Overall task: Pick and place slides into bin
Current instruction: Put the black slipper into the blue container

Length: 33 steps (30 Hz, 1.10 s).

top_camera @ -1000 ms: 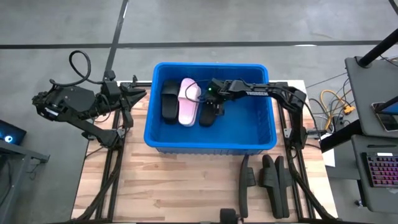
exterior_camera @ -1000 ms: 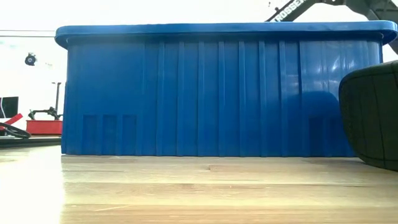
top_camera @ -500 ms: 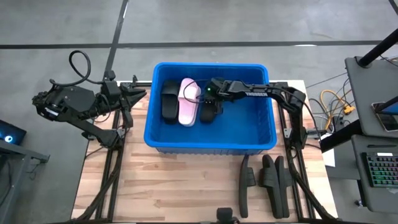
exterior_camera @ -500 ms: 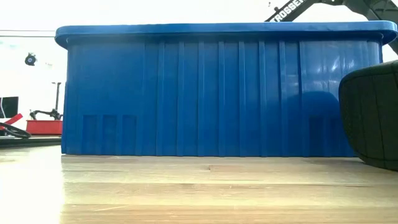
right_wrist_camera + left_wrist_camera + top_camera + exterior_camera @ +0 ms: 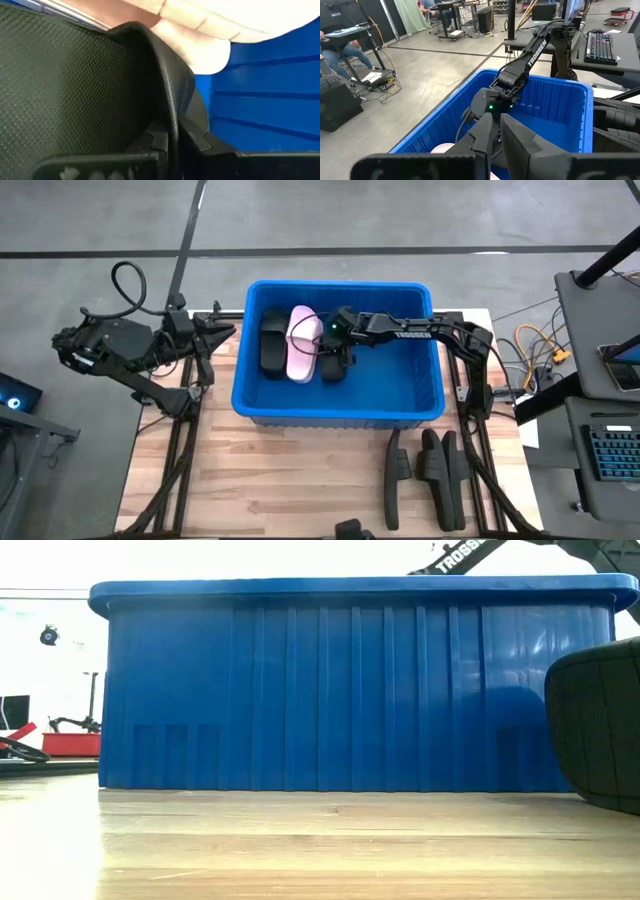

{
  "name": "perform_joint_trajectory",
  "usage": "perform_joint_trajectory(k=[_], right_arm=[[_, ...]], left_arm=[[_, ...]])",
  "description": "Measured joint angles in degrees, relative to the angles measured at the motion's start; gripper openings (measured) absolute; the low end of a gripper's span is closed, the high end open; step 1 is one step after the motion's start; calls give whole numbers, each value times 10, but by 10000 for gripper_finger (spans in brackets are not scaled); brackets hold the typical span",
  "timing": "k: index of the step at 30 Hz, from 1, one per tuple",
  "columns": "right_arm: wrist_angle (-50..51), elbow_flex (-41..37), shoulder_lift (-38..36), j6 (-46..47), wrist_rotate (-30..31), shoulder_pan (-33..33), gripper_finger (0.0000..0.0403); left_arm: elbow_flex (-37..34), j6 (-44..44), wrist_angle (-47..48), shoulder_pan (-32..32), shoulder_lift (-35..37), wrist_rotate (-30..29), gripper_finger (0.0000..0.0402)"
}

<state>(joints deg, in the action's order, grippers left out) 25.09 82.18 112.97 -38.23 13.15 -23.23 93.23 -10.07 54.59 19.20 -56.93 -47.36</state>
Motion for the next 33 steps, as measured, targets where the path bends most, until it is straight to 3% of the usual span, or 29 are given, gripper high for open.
perform_joint_trajectory(k=[8, 19, 30, 33], right_arm=[[-93, -40, 3, -34, 30, 1, 12], [-146, -69, 2, 0, 90, 0, 12], [-153, -70, 3, -15, 79, -4, 14], [-146, -70, 3, -9, 75, -4, 34]], left_arm=[[-4, 0, 0, 0, 0, 0, 22], [-8, 0, 0, 0, 0, 0, 22], [-8, -1, -1, 0, 0, 0, 22], [-8, -1, -1, 0, -2, 0, 22]])
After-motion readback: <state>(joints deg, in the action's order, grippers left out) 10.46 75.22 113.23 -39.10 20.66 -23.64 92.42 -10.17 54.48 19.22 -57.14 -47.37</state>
